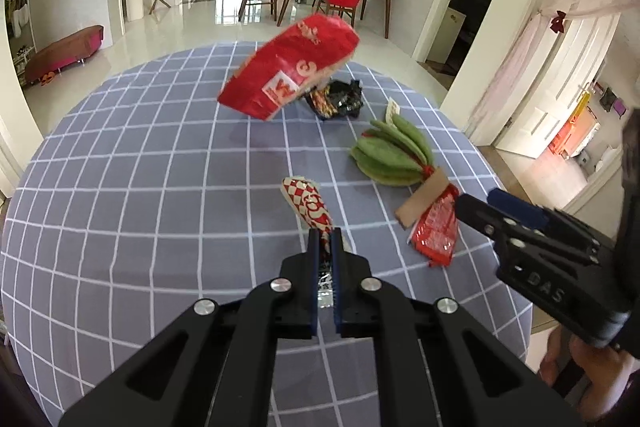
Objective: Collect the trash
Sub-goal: 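Lift the green leaf bundle with red bag in the right tool while the left holds the packet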
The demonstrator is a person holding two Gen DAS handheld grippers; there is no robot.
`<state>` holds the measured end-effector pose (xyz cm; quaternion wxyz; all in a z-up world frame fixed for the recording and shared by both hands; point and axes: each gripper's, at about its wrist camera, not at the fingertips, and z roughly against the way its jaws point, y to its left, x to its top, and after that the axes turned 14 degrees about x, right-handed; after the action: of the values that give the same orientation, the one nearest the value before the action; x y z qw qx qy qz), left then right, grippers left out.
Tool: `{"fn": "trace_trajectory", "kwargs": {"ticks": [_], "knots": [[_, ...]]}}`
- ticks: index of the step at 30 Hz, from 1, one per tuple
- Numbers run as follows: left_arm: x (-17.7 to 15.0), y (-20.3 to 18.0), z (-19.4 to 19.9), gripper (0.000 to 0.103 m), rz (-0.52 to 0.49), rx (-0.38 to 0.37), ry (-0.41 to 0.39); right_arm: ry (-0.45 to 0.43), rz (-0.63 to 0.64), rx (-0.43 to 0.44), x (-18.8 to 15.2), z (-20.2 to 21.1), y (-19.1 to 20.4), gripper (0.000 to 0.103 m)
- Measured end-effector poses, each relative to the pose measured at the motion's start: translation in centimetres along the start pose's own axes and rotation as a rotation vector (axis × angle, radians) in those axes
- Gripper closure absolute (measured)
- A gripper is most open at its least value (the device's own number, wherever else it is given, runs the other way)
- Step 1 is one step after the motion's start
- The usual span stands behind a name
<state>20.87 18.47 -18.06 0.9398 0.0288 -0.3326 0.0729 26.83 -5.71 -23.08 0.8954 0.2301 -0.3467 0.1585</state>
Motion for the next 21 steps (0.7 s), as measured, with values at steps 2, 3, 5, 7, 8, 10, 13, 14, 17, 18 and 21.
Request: {"fn": "trace_trajectory", "kwargs": {"ticks": [2,3,5,7,8,10,13,14,17,18,21], "knots": [[0.9,0.1,-0.3,0.098,0.010,0.000,-0.007,0.013,0.021,0.027,1.3,-1.5,0.1,0.042],[1.2,0.2,-0.4,0.098,0.013,0.006,-0.009,0.020,0.031,0.037,1.6,-2.1,0.1,0.042],[2.0,0.5,-0.7,0.098,0.021,0.012,-0.011,0.042,0.052,0.045,2.5,-3.7,0.3,0.042],[2.5,0.7,-0.8,0.098,0.026,0.018,-0.016,0.074,0.068,0.042,3.3,-5.5,0.3,0.044],[2.7,0.7,-0.8,0.098,0.025,0.020,-0.020,0.095,0.074,0.045,3.5,-6.2,0.3,0.066],[3.1,0.6,-0.6,0.098,0.022,0.023,-0.026,0.100,0.078,0.067,3.9,-6.7,0.3,0.079],[3.4,0.2,0.0,0.098,0.019,0.022,-0.045,0.014,0.055,0.141,4.3,-4.3,0.5,0.085],[3.5,0.1,0.4,0.098,0.020,0.016,-0.056,-0.011,0.045,0.162,4.4,-3.4,0.5,0.085],[3.7,-0.8,1.8,0.098,0.017,-0.006,-0.086,-0.105,0.016,0.212,4.6,0.7,0.2,0.085],[3.7,-1.2,2.3,0.098,0.014,-0.014,-0.096,-0.123,0.013,0.214,4.7,1.6,0.2,0.085],[3.8,-3.2,4.2,0.098,-0.008,-0.050,-0.128,-0.197,-0.007,0.229,4.7,5.6,-0.4,0.085]]}}
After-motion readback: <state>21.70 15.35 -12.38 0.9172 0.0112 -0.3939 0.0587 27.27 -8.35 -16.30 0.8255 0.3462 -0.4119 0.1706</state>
